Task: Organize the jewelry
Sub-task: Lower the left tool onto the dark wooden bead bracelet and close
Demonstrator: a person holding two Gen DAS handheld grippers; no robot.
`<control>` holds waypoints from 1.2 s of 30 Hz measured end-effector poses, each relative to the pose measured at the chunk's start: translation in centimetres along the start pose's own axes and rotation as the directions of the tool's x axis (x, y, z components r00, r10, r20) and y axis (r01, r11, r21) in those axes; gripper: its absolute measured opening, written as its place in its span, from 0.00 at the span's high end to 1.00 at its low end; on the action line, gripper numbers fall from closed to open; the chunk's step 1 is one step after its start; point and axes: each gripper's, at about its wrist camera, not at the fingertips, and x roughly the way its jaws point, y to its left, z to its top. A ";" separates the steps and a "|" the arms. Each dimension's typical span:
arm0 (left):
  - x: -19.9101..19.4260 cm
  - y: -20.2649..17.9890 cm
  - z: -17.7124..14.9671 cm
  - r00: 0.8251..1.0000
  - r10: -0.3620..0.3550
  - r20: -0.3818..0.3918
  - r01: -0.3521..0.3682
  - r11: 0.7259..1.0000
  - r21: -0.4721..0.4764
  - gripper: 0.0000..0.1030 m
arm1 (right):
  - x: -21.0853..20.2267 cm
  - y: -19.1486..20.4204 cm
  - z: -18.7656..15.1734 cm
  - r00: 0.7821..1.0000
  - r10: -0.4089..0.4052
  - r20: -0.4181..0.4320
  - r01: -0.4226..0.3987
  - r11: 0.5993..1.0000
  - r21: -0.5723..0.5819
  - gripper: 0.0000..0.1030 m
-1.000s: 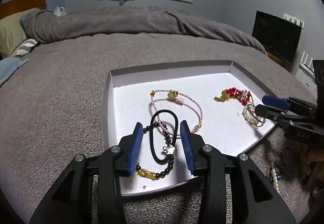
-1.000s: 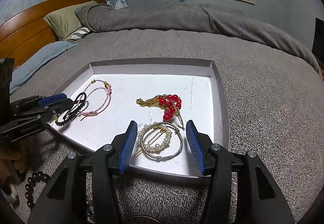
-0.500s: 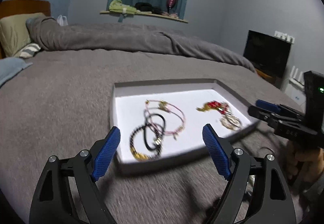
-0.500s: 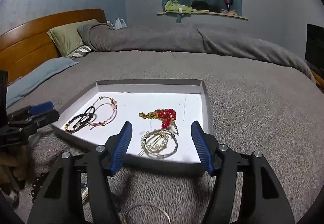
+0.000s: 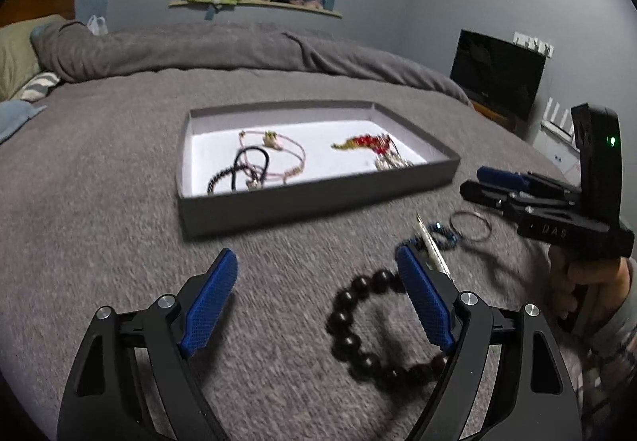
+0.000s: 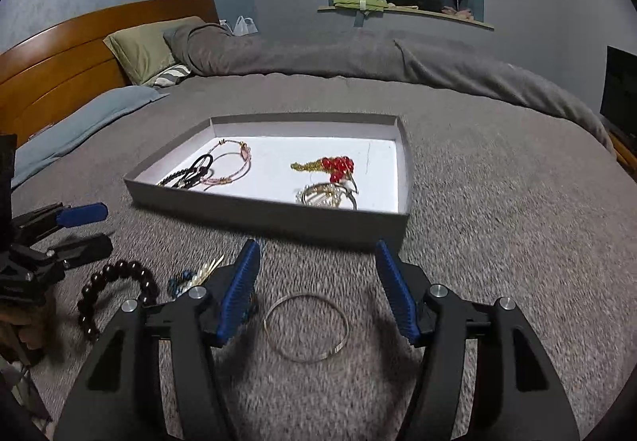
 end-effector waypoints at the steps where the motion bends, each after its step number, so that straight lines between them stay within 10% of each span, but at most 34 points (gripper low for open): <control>1: 0.0 -0.2 -0.2 1.000 -0.002 -0.010 0.002 1.000 0.004 0.20 | -0.2 0.1 -0.1 1.000 -0.002 -0.003 0.002 1.000 -0.001 0.41; 13: 1.1 -0.7 -1.5 0.993 -0.005 -0.119 0.007 1.000 0.020 0.40 | -0.6 0.4 -2.5 0.995 0.010 -0.096 -0.013 0.999 -0.039 0.41; 36: 2.2 -0.6 -1.8 0.985 -0.001 -0.172 0.006 1.000 0.026 0.41 | 2.1 0.8 -2.4 0.979 0.036 -0.198 -0.046 0.998 -0.046 0.43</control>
